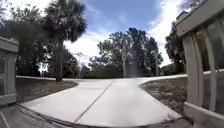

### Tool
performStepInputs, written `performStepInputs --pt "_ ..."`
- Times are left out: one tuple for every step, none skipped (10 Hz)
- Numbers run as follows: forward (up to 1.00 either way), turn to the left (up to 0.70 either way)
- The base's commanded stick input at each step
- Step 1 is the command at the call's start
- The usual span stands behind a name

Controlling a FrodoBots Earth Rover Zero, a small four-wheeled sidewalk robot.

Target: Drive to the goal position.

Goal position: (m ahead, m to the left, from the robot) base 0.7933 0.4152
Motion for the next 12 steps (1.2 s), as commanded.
performStepInputs --pt "0.0 0.45" --pt "0.0 0.45" --pt "0.0 0.45" --pt "0.0 0.45" --pt "0.0 0.45" --pt "0.0 0.45" --pt "0.0 0.45" --pt "0.0 0.45" --pt "0.0 0.45" --pt "0.0 0.45" --pt "0.0 0.45" --pt "0.0 0.45"
